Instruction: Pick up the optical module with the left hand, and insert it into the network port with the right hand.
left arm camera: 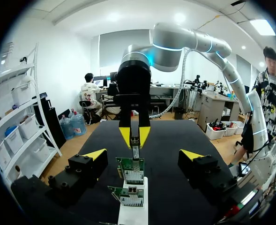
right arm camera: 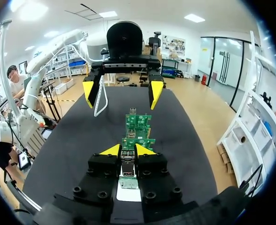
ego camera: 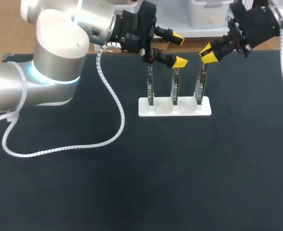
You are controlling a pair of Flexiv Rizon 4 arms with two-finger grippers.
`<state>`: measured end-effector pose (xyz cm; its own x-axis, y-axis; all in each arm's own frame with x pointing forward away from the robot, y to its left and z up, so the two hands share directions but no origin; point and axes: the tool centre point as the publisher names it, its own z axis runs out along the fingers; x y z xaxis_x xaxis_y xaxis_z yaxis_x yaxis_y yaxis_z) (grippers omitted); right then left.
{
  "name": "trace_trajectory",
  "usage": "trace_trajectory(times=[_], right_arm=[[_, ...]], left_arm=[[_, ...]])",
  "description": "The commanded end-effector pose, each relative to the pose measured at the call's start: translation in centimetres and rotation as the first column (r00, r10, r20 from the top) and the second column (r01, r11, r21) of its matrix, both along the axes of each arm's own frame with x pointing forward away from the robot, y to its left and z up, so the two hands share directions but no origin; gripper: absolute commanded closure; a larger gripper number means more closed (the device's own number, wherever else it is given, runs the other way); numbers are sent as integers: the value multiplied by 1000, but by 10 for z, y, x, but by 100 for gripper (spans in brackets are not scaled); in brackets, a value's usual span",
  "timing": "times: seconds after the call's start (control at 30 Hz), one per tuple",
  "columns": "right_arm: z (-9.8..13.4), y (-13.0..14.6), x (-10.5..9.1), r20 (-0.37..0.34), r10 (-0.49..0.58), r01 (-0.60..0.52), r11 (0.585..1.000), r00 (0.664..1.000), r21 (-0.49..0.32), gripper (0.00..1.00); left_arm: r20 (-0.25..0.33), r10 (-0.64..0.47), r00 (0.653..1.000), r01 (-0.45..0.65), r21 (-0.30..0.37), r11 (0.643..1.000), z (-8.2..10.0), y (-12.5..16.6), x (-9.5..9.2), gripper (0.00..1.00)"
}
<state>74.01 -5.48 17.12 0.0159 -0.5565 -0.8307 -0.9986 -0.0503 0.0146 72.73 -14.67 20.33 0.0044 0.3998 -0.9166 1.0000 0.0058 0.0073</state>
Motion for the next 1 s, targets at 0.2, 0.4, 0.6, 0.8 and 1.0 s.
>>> trace_trajectory(times=[0.2,0.4,0.6,0.8,1.0], right_arm=[[-5,1,-2,-7,5,-5,1000,1000,-6,100],[-3,2,-2,-7,9,-9,1000,1000,-6,100],[1,3,0,5,12,-12,1000,1000,-2,100],[-4,3,0,-3,10,-10,1000,1000,-8,100],[-5,1,0,-11,7,-7,1000,1000,-9,100]], left_arm=[[0,4,1000,-4,2,1000,0,0,-1,0],[0,4,1000,-4,2,1000,0,0,-1,0],[0,4,1000,-4,2,1000,0,0,-1,0],[0,4,1000,-4,2,1000,0,0,-1,0],[0,4,1000,-4,2,1000,0,0,-1,0]])
